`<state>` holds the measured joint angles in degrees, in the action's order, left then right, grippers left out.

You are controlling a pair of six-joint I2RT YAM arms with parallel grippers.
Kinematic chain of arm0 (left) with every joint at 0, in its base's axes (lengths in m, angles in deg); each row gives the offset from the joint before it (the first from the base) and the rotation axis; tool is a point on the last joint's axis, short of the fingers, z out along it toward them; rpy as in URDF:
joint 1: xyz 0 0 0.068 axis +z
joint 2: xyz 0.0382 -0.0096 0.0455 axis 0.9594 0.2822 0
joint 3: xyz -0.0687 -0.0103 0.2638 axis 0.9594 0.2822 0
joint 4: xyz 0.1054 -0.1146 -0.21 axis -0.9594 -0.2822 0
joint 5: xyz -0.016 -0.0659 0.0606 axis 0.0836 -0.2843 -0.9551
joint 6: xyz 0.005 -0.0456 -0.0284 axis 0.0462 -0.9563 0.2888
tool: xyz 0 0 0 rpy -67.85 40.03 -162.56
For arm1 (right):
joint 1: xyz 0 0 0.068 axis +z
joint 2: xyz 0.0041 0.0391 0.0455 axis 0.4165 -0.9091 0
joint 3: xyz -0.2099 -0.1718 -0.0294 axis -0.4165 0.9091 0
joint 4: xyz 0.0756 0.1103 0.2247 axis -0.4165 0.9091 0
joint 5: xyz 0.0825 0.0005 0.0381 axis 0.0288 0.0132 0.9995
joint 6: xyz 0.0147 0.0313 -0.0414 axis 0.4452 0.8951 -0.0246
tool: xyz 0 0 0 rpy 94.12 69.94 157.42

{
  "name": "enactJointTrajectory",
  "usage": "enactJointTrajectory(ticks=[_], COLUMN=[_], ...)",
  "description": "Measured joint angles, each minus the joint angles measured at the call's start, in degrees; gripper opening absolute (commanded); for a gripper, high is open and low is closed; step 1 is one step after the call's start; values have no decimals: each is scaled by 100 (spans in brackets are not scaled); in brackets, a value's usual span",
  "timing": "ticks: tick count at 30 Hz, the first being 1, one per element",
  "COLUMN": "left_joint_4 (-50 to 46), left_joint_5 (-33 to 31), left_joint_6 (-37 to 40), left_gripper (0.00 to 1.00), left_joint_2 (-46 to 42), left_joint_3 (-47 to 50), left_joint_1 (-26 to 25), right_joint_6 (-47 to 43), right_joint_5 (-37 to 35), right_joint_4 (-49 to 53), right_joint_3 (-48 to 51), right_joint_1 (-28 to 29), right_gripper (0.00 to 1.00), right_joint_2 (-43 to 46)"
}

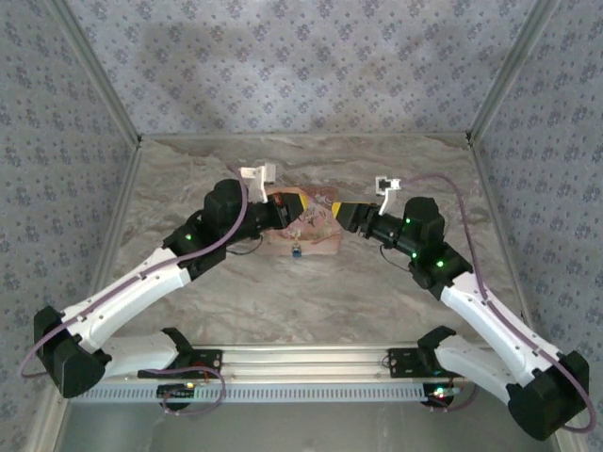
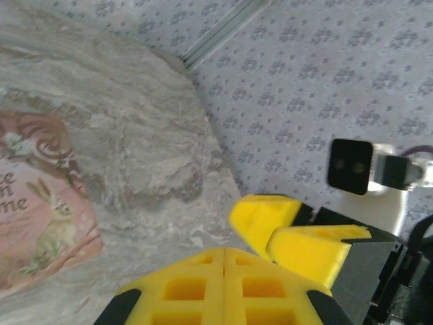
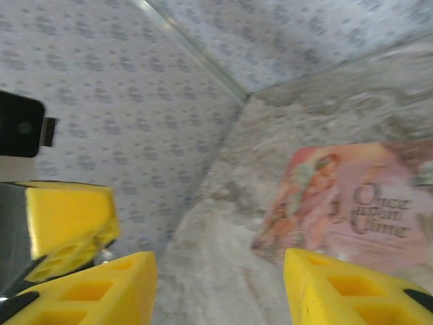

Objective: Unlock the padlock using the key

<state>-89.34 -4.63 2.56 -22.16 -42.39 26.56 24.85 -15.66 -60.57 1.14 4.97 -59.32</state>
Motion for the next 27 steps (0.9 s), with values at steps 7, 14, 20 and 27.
enactJointTrajectory(ticks=[7,14,20,27], left_joint_4=[857,1416,1609,1703], left_joint_5=[-59,-50,-26,-9], left_joint_6=[37,13,-31,-31], left_gripper=[0,0,0,0], left_joint_2=[-66,-66,-63,-63], left_joint_3=[221,229,229,229], left_joint_1=[-136,-208,-267,-302], right_joint_6=[1252,1617,1655,1672], right_joint_5=[382,507,579,605], right_joint_4=[-1814,-2658,-2863,-2981], right_joint_3=[525,544,540,444], right_joint_1=[37,214,354,450], right_gripper=[54,49,45,44], right_joint_2=[-87,-229,-343,-431])
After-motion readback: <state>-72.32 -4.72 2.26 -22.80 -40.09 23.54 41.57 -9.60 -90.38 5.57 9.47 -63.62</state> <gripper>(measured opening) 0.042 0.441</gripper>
